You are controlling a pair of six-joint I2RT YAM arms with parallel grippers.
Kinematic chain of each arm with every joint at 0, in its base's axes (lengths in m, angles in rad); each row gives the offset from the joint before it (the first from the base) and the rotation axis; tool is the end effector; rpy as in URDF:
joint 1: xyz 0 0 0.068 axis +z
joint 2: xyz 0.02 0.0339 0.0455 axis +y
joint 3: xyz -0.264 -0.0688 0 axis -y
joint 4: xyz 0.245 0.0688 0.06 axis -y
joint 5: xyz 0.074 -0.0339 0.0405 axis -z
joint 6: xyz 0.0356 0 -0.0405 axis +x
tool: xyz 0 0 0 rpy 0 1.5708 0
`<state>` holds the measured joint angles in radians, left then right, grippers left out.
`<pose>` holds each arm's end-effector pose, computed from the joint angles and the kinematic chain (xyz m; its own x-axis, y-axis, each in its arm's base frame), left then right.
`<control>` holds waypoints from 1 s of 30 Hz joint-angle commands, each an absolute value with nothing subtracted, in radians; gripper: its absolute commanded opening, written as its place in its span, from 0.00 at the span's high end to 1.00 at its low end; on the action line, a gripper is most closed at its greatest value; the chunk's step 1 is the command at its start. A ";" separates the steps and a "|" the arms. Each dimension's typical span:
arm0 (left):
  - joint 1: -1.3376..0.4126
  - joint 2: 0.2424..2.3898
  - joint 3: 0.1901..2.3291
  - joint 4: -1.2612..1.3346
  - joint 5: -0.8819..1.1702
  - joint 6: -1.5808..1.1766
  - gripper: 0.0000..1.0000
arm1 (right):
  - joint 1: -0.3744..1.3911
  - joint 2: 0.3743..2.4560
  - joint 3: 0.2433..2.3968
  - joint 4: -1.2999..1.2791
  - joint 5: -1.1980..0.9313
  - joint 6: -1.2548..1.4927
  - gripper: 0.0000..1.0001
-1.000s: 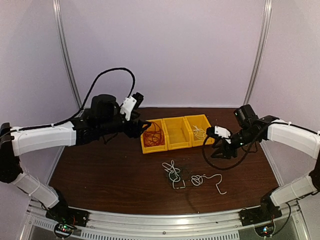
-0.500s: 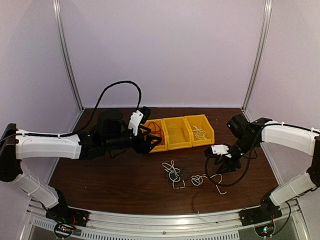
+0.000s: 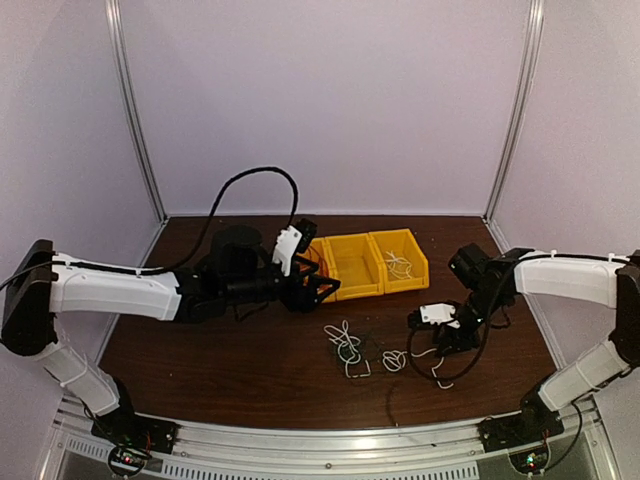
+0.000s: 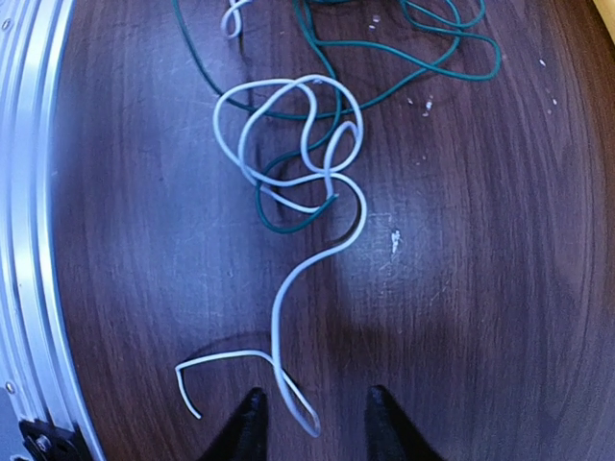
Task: Untangle the cables
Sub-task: Pick up the untangled cable from the center of the board, then move the tangled cables to the center of the board.
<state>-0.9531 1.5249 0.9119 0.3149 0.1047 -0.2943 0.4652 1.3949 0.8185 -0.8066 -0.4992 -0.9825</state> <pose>0.1982 -0.2853 0.2532 -0.4147 0.0857 -0.9059 0.7819 0.5427 -0.3067 0.1993 0.1191 0.1868 -0.0932 -0.8640 -0.4948 -0.9933 0.0466 0.1057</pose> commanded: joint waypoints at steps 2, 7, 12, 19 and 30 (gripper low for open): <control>-0.961 1.618 0.952 0.505 0.185 -0.328 0.26 | 0.483 1.387 0.846 -0.759 -0.500 -0.923 0.87; -1.016 1.839 1.074 0.619 0.223 -0.338 0.27 | 0.488 1.298 0.919 -0.797 -0.524 -0.905 1.00; -1.093 2.028 1.237 0.602 0.207 -0.245 0.25 | 0.488 1.211 0.970 -0.828 -0.543 -0.890 1.00; -1.097 2.177 1.241 0.797 0.310 -0.341 0.31 | 0.488 1.125 1.004 -0.816 -0.576 -0.858 1.00; -1.095 2.230 1.228 0.883 0.317 -0.371 0.67 | 0.488 1.114 1.106 -0.833 -0.679 -0.822 1.00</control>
<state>-1.0996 2.1933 1.2133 0.7883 0.2939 -0.3561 0.4805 1.1343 1.0519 -0.8242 -0.6102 -0.8547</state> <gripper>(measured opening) 0.416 0.006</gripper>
